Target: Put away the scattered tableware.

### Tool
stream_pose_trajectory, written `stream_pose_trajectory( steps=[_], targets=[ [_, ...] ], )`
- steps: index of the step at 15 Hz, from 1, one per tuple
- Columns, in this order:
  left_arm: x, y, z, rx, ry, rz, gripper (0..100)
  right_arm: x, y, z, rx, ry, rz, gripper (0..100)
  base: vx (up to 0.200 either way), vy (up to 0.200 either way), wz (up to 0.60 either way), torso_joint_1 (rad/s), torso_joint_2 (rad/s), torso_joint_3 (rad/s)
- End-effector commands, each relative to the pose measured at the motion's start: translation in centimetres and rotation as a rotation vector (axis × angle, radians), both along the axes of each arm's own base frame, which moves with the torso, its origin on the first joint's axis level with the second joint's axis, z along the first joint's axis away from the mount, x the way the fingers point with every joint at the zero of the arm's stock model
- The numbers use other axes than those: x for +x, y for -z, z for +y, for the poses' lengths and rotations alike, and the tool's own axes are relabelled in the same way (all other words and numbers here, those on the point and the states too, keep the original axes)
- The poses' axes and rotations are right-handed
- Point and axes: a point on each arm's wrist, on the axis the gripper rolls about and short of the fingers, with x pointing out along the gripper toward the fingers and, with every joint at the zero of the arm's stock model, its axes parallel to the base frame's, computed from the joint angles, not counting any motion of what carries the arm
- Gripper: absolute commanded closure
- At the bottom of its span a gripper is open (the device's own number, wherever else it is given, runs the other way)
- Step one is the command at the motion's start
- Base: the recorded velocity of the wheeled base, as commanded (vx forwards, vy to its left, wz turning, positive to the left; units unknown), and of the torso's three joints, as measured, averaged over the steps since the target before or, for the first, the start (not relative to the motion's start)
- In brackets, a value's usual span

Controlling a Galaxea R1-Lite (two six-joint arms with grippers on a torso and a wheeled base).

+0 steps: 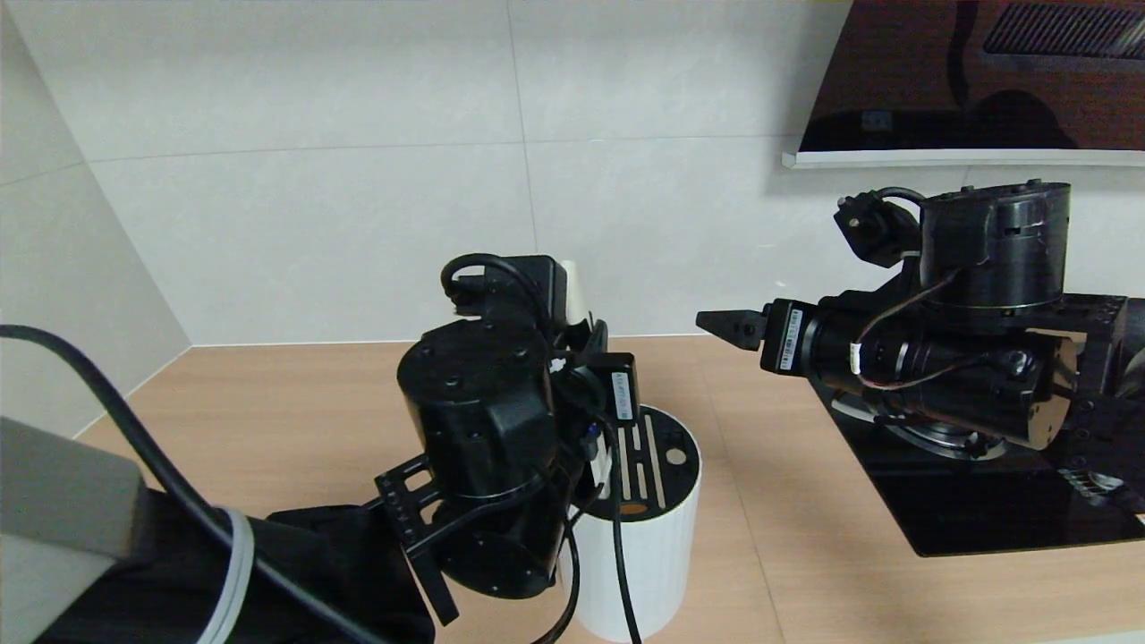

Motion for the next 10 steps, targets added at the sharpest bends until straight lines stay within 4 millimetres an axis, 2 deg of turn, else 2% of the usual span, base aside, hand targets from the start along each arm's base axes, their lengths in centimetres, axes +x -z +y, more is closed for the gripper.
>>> stream_pose_trajectory(
  steps=[1, 10],
  targets=[
    [0.2, 0.8, -0.2, 0.017, 0.0, 0.014, 100, 0.0, 0.0, 0.0, 0.001, -0.001, -0.001, 0, 0.0, 0.0, 0.0, 0.0, 0.0, 0.0],
    [0.4, 3.5, -1.1, 0.048, 0.013, 0.07, 100, -0.1, -0.2, -0.1, 0.004, 0.001, -0.005, 0, 0.0, 0.0, 0.0, 0.0, 0.0, 0.0]
  ],
)
